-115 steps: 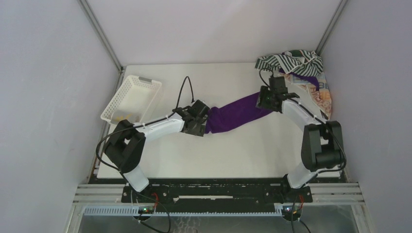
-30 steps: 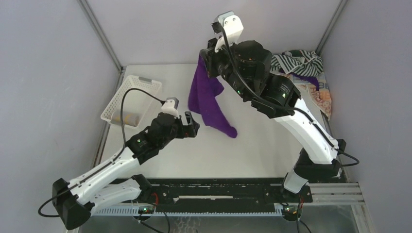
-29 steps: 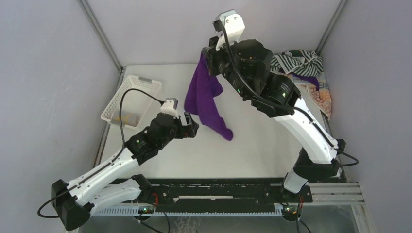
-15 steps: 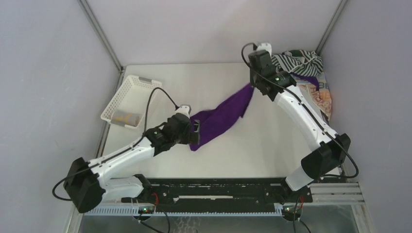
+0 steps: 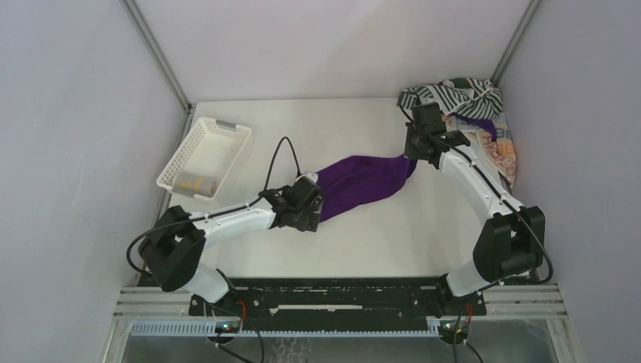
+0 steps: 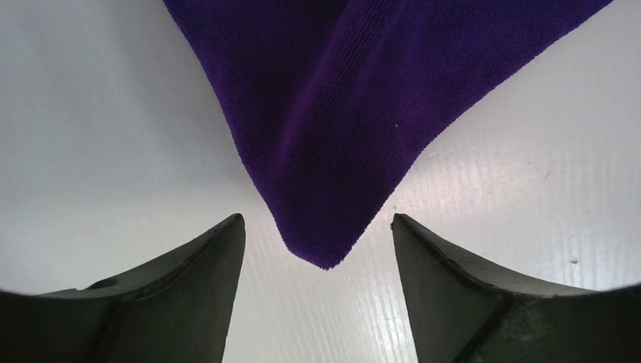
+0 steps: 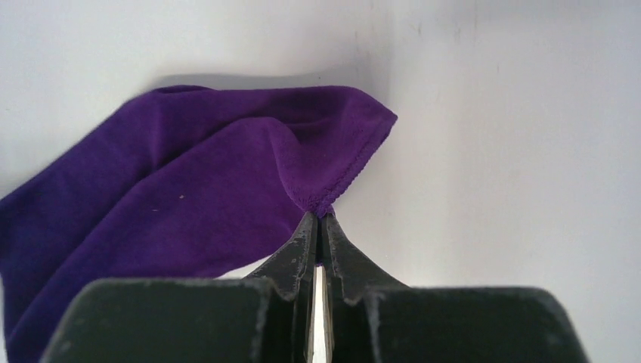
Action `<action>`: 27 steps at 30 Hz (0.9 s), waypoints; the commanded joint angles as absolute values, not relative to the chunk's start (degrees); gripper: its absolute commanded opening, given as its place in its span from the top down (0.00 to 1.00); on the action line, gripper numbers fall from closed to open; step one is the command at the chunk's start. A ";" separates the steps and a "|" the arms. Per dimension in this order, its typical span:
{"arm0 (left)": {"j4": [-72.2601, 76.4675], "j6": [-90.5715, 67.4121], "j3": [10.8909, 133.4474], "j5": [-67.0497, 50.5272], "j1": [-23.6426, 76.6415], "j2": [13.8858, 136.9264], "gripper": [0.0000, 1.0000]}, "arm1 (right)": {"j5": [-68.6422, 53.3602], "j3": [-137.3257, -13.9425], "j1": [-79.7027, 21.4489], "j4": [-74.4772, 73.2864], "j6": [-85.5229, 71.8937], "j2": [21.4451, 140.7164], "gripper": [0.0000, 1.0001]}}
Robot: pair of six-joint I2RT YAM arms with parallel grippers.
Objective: Roll the towels
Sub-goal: Flatten out the towel at the center of the board.
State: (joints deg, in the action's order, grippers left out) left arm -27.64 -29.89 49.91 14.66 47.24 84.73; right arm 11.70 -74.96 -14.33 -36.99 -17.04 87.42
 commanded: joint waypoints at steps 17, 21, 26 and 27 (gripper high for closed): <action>-47.12 -29.09 55.18 18.24 48.08 63.98 1.00 | 7.27 -71.37 -3.80 -39.01 -19.63 65.37 1.00; -52.41 -28.15 56.84 14.71 47.52 52.13 0.96 | 8.89 -67.68 -3.20 -38.69 -20.07 55.57 1.00; -49.26 -24.97 57.91 1.86 37.80 55.05 0.96 | 7.55 -66.01 -3.02 -36.94 -20.47 55.12 1.00; -48.09 -24.37 57.89 -1.75 34.67 57.51 0.96 | 7.16 -66.01 -2.95 -36.58 -20.21 56.43 1.00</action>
